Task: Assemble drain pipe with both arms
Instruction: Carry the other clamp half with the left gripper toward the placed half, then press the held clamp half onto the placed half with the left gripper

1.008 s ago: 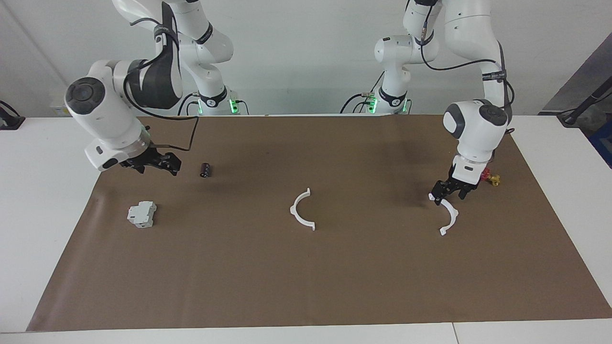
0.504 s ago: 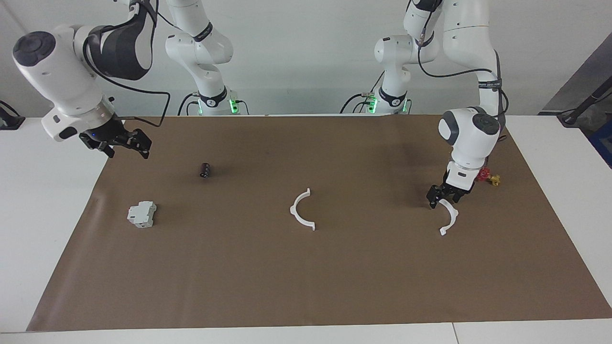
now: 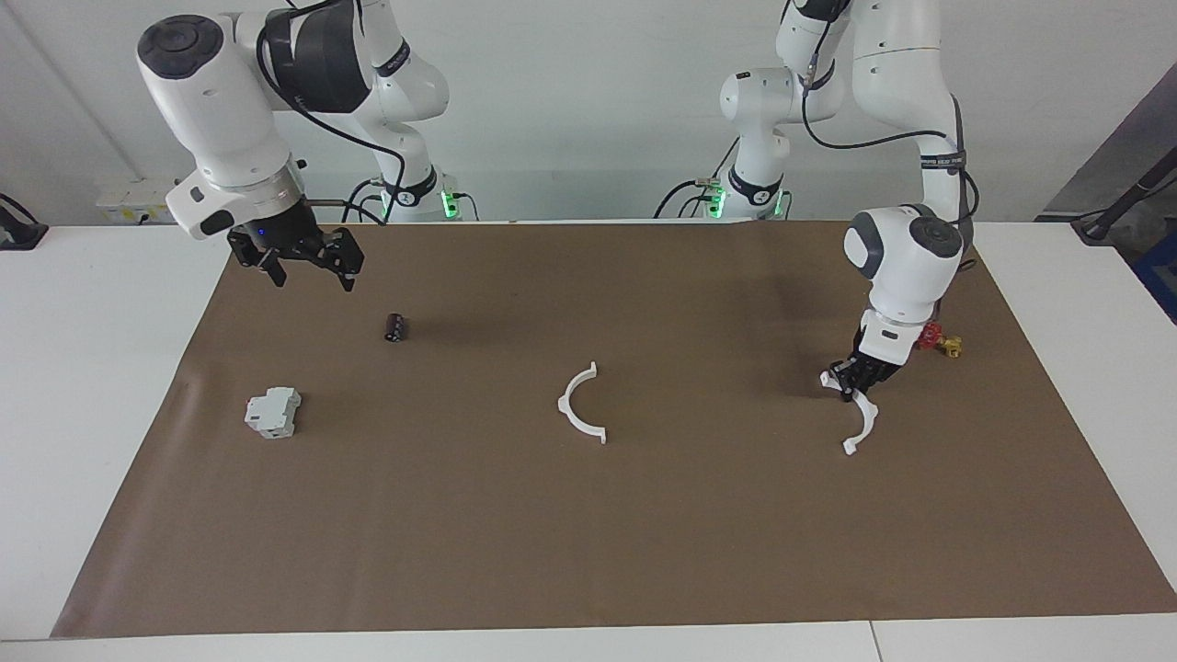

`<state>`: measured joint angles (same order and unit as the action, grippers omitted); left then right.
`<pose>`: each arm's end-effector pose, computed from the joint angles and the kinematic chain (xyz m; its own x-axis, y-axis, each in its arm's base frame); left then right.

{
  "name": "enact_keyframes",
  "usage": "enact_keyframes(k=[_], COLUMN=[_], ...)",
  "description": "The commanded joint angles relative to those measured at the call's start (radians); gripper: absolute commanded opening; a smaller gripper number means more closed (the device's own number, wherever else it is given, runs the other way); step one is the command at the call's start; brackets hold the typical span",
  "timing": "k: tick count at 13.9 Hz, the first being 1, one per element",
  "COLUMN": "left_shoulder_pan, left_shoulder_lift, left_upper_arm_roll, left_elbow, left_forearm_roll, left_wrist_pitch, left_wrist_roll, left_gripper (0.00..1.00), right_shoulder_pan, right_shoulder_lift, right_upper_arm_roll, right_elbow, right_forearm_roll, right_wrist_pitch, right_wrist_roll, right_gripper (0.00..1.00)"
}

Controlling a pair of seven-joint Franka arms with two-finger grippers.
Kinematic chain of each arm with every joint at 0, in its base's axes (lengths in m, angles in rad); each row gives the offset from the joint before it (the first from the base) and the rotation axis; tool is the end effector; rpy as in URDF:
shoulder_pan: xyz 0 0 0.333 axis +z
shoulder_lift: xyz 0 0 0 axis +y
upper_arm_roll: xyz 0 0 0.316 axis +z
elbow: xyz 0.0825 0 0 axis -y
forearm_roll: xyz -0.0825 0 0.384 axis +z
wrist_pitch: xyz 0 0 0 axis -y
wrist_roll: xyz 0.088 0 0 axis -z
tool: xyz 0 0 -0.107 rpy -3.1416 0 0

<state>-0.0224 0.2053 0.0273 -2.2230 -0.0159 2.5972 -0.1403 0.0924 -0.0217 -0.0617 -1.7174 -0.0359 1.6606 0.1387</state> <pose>0.5636 0.0029 0.2985 0.9736 0.1566 0.1658 0.1540 -0.9877 0.0283 0.5510 0.0131 0.5747 0.9941 -0.1045 -0.0301 -0.1033 -0.9939 0.0388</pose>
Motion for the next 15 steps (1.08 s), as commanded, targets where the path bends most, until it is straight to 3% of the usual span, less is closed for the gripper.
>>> enact_keyframes(k=[1,3,9,13,15], left_shoulder_pan=[-0.057,-0.137,-0.448,-0.586,-0.596], left_shoulder_lift=[-0.006,-0.007,0.0,0.081,0.088], left_upper_arm_roll=[-0.001,-0.001,-0.003,-0.003,-0.003], left_elbow=[0.081,0.123,0.126,0.149,0.155], left_forearm_roll=[0.014,0.014,0.014,0.011,0.011], left_wrist_pitch=[-0.116,-0.175,-0.051,0.045,0.043], left_wrist_roll=[-0.04,-0.161,-0.735,-0.893,-0.947], left_gripper=[0.0,0.0,0.0,0.0,0.0], right_shoulder_pan=[-0.036,-0.063,-0.062,-0.066,-0.065], right_shoulder_lift=[-0.006,0.003,-0.009,-0.011,-0.011], right_upper_arm_roll=[-0.009,-0.01,-0.004,-0.006,-0.004], right_elbow=[0.102,0.169,0.117,0.113,0.113], right_forearm_roll=[0.008,0.019,0.011,0.013,0.011], right_wrist_pitch=[-0.114,-0.204,-0.15,-0.142,-0.143], right_wrist_roll=[-0.06,-0.097,-0.099,-0.099,-0.099], right_gripper=[1.0,1.0,1.0,1.0,1.0])
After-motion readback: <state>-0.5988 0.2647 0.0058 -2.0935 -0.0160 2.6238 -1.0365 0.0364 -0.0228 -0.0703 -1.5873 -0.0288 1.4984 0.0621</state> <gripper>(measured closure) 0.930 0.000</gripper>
